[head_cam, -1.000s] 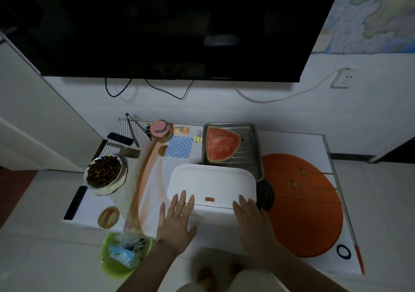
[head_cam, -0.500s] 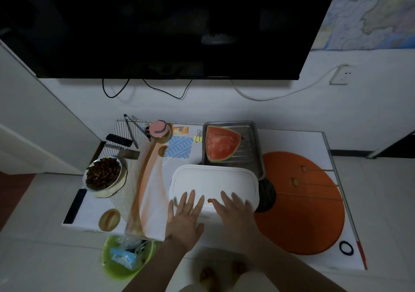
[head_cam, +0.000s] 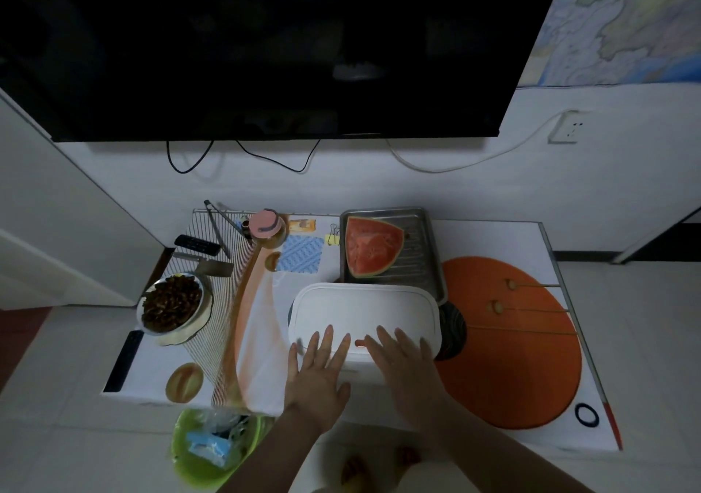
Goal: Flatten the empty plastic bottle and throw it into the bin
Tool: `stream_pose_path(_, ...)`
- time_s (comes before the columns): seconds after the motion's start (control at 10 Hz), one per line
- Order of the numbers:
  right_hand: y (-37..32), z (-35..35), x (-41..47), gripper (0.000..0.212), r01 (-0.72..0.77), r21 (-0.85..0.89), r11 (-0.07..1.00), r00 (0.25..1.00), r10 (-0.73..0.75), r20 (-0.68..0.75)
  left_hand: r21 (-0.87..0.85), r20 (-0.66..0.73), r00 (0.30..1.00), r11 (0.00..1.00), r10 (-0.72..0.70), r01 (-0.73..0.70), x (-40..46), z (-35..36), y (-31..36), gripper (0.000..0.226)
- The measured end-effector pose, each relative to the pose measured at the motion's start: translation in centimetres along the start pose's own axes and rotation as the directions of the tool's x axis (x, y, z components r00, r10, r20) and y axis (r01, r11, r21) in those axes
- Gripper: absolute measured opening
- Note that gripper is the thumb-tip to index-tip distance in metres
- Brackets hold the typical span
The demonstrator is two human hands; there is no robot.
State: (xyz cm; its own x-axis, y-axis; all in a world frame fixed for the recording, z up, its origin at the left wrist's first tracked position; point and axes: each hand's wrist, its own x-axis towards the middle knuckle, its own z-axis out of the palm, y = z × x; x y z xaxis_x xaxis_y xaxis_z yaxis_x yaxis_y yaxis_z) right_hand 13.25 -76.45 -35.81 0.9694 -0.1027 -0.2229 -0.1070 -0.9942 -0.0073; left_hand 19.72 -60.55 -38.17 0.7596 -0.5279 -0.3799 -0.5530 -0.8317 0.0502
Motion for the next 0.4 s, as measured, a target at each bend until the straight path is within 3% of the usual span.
stream_pose_path(0.1,0.4,-0.5,0.1,0.074,-0.004,0.116,0.993,1.000,0.000,0.031,0.001,-0.034,0.999,1.000,0.014,-0.014,-0.1,-1.0,0.4,0.067)
stream_pose_path(0.2,1.7,-0.2,-0.1,0.076,-0.053,0.120,0.991,0.994,0.041,0.102,0.031,-0.071,0.997,0.999,0.029,-0.027,-0.1,-2.4,1.0,0.064)
stream_pose_path(0.4,6.0,-3.0,-0.5,0.074,-0.154,0.202,0.967,0.988,0.153,0.020,0.023,-0.158,0.987,0.999,0.036,-0.033,1.2,-6.9,3.9,0.059)
